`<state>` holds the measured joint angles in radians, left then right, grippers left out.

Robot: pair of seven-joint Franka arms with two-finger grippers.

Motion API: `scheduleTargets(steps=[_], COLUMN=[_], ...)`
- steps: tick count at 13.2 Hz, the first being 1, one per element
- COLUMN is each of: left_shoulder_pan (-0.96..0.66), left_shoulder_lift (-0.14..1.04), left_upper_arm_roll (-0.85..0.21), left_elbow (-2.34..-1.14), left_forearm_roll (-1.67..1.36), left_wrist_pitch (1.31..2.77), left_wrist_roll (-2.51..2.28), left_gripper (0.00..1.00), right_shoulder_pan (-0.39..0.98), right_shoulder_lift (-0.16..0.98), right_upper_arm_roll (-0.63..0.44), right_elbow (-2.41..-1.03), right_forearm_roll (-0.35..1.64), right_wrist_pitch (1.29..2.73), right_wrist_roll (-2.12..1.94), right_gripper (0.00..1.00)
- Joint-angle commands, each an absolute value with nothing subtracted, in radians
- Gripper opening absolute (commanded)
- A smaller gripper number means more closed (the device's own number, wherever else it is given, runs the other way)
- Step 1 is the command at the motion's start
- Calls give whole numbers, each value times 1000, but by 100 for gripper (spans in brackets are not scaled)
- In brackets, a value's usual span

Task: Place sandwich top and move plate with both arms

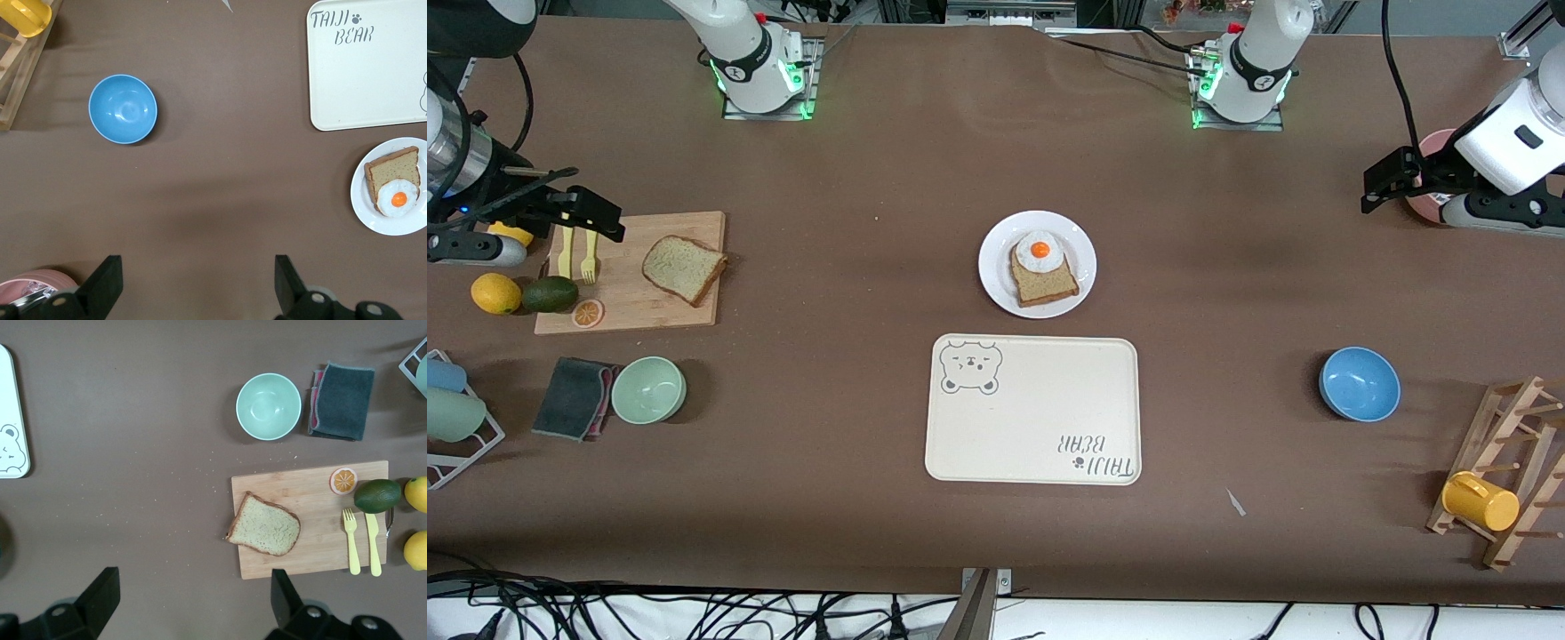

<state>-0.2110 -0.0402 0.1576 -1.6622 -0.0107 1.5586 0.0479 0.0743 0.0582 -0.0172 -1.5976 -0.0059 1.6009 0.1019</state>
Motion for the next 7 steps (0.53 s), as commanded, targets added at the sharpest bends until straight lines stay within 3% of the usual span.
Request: scheduleTargets(steps=[1,7], left_shoulder_pan=[-209,-216], left_shoulder_lift=[-28,-29], left_upper_arm_roll=[153,149], left_elbow=[-1631,-1629], left_forearm_roll=[14,12], left_wrist_pitch=[1536,1536], left_wrist_roll=[40,40], left_gripper=[100,100], right_shoulder_pan=[74,74], right_shoulder_lift=[63,63], right_upper_arm_roll=[-15,-15], right_elbow=[-1574,-1574], right_forearm_roll=[11,9], right_wrist_pitch=[1580,1580], right_wrist_roll=[101,87], right_gripper=[100,100])
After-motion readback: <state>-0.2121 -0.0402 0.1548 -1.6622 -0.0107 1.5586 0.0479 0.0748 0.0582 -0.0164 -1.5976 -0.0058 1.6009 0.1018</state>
